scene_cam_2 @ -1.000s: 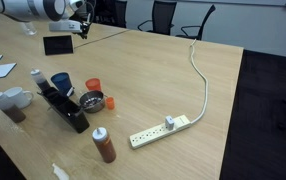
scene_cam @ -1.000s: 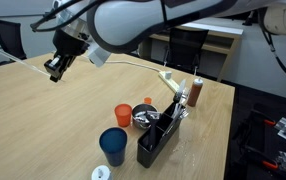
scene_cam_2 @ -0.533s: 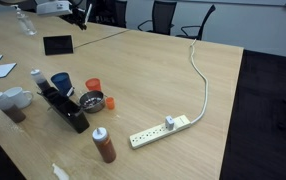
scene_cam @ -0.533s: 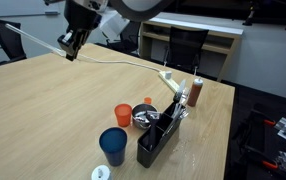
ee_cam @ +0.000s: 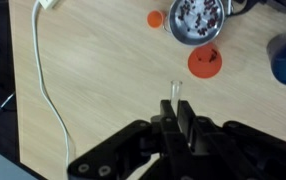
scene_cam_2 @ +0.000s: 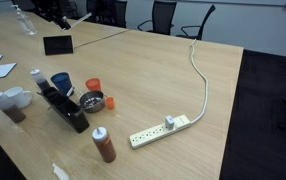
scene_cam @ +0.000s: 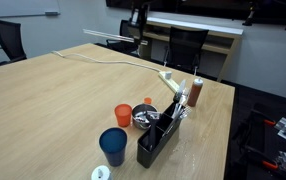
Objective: Pick up the straw from the table and put it in the black rack
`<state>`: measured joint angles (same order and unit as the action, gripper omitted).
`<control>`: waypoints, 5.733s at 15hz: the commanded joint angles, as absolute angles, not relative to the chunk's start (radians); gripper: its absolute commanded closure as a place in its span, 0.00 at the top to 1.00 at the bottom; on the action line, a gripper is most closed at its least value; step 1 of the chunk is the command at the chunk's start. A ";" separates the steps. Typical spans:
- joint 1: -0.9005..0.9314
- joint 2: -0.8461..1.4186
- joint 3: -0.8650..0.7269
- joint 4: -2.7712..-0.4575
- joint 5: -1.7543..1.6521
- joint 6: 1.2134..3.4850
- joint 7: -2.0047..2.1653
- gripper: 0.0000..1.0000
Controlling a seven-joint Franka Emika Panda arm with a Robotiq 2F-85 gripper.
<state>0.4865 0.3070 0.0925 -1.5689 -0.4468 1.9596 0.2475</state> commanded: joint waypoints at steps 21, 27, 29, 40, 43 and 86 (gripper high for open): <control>0.369 0.038 0.269 -1.949 -0.231 1.334 0.153 0.03; 0.351 0.088 0.260 -1.969 -0.205 1.356 0.059 0.03; 0.337 0.122 0.255 -1.967 -0.202 1.368 0.035 0.03; 0.296 0.228 0.244 -1.939 -0.232 1.477 -0.015 0.03; 0.291 0.259 0.241 -1.925 -0.233 1.490 -0.029 0.03; 0.259 0.559 0.190 -1.547 -0.224 1.561 -0.186 1.00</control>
